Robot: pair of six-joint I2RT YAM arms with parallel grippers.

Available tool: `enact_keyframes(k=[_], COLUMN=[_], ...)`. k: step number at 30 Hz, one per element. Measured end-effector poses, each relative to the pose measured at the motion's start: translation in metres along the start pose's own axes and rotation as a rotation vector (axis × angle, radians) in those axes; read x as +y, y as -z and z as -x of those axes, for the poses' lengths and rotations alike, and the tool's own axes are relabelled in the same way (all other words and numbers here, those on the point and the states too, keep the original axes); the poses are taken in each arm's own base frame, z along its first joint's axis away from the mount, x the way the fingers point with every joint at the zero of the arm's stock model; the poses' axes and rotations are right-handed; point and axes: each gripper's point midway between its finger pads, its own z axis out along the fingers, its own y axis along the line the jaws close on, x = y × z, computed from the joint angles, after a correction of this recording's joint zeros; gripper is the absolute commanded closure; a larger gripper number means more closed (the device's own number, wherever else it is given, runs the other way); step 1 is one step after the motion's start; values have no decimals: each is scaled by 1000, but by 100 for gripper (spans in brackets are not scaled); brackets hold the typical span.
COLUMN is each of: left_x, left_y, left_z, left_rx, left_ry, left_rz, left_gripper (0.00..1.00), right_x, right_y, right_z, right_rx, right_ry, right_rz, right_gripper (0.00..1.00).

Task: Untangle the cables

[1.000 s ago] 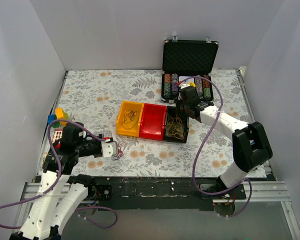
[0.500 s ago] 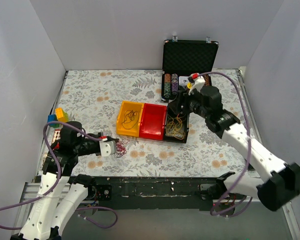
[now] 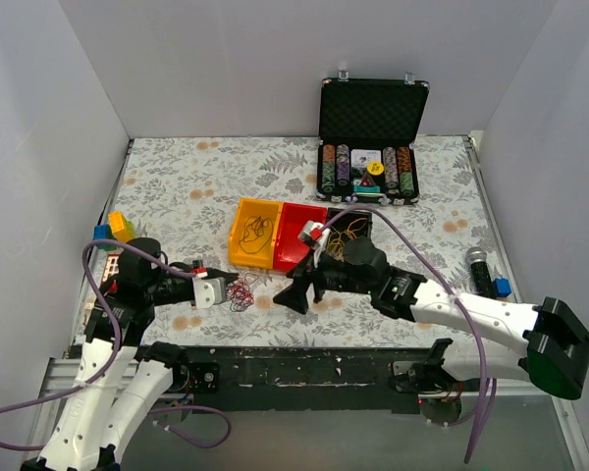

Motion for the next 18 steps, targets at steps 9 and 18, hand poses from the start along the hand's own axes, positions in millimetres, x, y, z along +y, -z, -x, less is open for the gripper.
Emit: enact_keyframes(k=[9,18], left_x=[-11,-15], left_y=[-3,-6], left_z=[-3,-6], left_rx=[-7,-11], left_ry=[-1,9], left_rz=[-64,-100], left_gripper=[100,100], right_x=[65,73], right_y=[-24,-44], right_z=[86,78], right_rx=[-186,-123], right_ry=[220,349], right_rz=[123,135], right_gripper=[11,10])
